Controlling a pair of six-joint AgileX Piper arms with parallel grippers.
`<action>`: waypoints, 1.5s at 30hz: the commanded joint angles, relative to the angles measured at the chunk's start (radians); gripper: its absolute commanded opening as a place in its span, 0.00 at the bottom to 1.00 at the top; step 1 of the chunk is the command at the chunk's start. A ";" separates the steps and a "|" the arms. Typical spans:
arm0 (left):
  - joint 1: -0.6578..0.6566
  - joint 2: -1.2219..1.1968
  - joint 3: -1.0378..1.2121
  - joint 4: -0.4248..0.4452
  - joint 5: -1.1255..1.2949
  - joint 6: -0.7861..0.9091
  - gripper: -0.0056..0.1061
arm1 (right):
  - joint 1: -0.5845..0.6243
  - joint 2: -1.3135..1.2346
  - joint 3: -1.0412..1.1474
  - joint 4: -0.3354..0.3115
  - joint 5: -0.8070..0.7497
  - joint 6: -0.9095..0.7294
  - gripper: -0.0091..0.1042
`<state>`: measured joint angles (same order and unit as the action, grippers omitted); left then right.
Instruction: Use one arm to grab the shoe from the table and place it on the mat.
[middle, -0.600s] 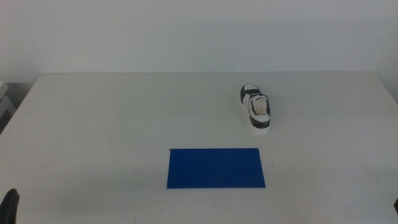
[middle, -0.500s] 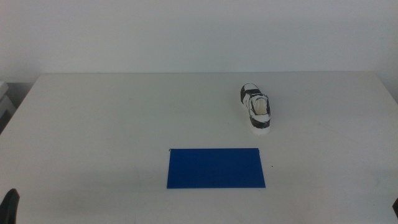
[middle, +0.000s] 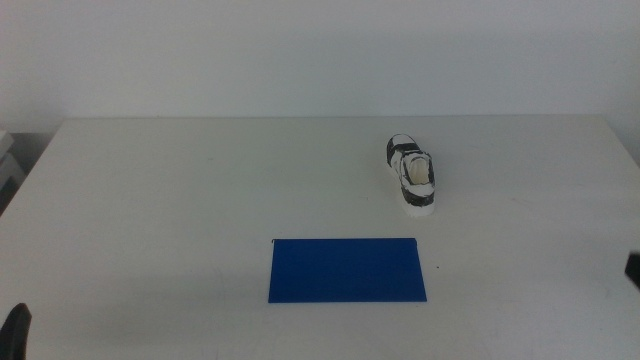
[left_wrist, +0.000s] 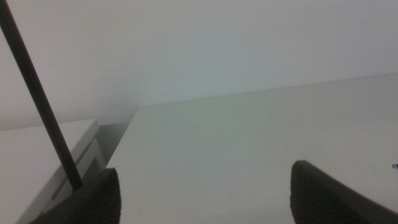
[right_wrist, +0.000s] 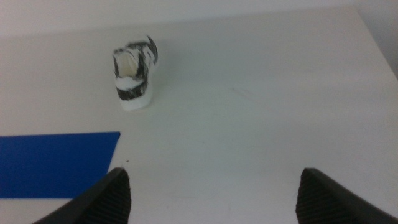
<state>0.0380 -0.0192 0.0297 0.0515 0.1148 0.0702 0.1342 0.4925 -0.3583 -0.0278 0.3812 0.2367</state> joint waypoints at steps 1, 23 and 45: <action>-0.004 -0.007 0.005 -0.009 -0.082 -0.006 0.89 | 0.007 0.123 -0.167 -0.030 0.051 0.005 0.89; -0.004 -0.007 0.005 -0.009 -0.081 -0.006 0.89 | 0.253 1.294 -1.432 -0.127 0.712 0.043 0.89; -0.004 -0.007 0.005 -0.009 -0.081 -0.006 0.89 | 0.237 1.717 -1.880 -0.127 0.777 0.088 0.89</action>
<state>0.0380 -0.0192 0.0297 0.0515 0.1148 0.0702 0.3810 2.2700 -2.2044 -0.1297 1.1948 0.3229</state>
